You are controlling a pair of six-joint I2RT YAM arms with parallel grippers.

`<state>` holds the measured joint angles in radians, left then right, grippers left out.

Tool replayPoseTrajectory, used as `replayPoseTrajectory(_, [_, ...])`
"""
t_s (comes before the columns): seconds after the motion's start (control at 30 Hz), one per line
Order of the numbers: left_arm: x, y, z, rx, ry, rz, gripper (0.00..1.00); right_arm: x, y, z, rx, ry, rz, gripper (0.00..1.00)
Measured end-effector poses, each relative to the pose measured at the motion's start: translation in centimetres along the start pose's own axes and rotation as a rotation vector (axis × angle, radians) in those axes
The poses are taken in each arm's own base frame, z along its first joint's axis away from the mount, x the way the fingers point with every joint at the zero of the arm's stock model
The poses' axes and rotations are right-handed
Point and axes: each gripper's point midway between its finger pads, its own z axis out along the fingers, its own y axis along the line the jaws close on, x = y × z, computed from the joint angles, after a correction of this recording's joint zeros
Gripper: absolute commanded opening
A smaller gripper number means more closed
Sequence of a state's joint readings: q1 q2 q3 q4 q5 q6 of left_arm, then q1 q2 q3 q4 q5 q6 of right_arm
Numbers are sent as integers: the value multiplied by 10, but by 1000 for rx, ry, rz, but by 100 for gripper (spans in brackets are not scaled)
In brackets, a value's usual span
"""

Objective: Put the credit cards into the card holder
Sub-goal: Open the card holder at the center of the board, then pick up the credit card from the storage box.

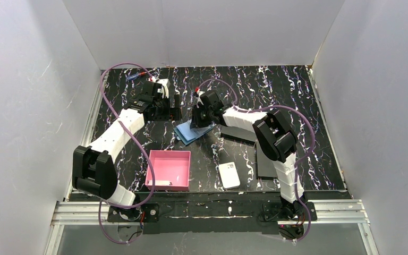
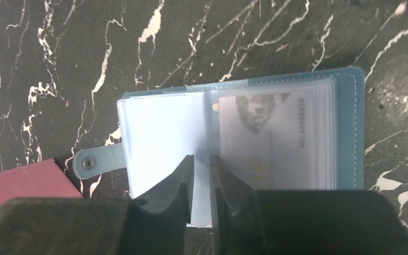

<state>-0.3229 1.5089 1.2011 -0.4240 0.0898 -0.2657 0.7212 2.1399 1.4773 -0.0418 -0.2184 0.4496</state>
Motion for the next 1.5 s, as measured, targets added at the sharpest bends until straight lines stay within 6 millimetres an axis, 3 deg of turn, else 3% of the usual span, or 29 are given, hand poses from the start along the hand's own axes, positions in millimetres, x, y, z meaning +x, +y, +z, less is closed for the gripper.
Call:
replayPoseTrajectory(0.2, [5,-7,-18,28,16,-40,98,-17,13,-22,5,-13,-14,51])
replayPoseTrajectory(0.43, [5,-46,-95,220,-53,-80,98,-48,45,-103,-10,-126,-105,67])
replayPoseTrajectory(0.5, [15,-57,-112,293,-43,-85,97,-47,52,-123,-26,-141,-138,73])
replayPoseTrajectory(0.6, [48,-60,-122,336,25,-115,97,-30,60,-142,-76,-123,-209,81])
replayPoseTrajectory(0.63, [63,-57,-123,326,58,-135,98,-23,63,-144,-89,-109,-230,95])
replayPoseTrajectory(0.7, [81,-49,-129,290,94,-158,98,-2,75,-146,-120,-64,-295,98])
replayPoseTrajectory(0.8, [82,-29,-144,171,43,-166,98,31,110,-144,-205,-1,-425,98])
replayPoseTrajectory(0.93, [51,3,-171,-38,-89,-155,98,79,154,-151,-362,24,-565,98])
replayPoseTrajectory(1.1, [24,34,-183,-236,-142,-124,98,117,179,-153,-515,-33,-711,98])
replayPoseTrajectory(1.3, [25,60,-166,-373,-43,-74,98,142,207,-106,-573,-32,-866,98])
replayPoseTrajectory(1.5, [25,74,-165,-434,-30,-56,98,182,201,-70,-549,30,-995,98])
